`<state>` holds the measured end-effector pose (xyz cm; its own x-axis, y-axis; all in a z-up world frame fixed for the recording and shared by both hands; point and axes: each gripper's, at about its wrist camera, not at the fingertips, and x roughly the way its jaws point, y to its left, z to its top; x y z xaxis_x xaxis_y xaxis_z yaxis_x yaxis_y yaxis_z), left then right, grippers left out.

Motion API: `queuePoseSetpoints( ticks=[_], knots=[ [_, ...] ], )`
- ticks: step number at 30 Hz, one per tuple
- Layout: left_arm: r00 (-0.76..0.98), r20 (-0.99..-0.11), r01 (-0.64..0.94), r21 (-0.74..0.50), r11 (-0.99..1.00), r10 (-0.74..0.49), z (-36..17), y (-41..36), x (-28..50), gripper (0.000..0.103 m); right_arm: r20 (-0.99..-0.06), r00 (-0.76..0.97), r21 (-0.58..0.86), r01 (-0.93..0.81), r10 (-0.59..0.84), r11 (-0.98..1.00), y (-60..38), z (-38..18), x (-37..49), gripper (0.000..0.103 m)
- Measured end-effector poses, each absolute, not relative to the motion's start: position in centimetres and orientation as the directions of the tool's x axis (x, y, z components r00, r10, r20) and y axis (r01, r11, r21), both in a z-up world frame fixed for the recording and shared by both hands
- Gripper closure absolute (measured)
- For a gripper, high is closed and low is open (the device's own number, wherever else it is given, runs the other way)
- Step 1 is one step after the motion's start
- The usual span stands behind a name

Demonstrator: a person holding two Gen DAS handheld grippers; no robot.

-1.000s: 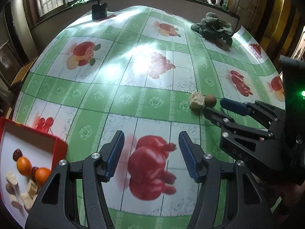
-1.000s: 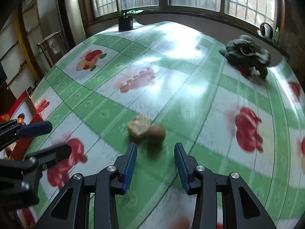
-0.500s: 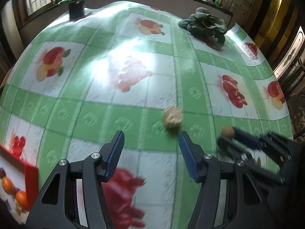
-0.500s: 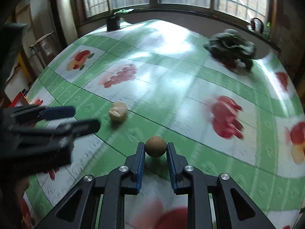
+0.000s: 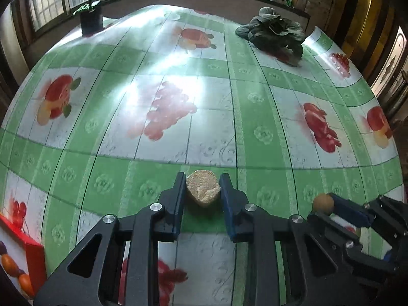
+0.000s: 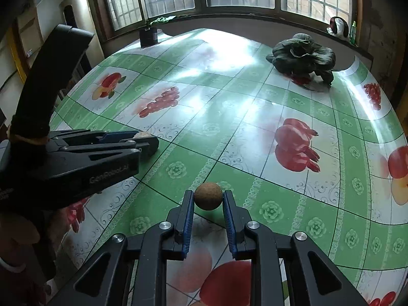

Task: Organize fruits
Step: 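Carry the ball and pale chunk into the tray and open both tools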

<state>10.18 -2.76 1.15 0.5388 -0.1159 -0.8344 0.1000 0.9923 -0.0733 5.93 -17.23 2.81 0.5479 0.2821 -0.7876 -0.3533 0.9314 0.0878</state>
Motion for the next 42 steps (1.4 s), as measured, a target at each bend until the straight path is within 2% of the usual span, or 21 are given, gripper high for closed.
queuePoseSetpoints(
  ticks=[14, 24, 42],
  knots=[
    [0.546, -0.809, 0.145, -0.166, 0.975, -0.219, 4.2, 2.3, -0.6, 0.077, -0.755, 0.55, 0.116, -0.423, 0.357, 0.899, -12.5, 4.5, -1.9, 0.081],
    [0.617, -0.784, 0.055, -0.041, 0.998, -0.066, 5.2, 6.6, -7.4, 0.077, -0.737, 0.522, 0.171, -0.471, 0.43, 0.865, -7.8, 5.1, -6.5, 0.081],
    [0.659, -0.746, -0.135, 0.009, 0.991, 0.097, 5.5, 15.0, -11.7, 0.077, -0.738, 0.467, 0.146, -0.595, 0.488, 0.791, 0.9, 6.1, -9.0, 0.081]
  ],
)
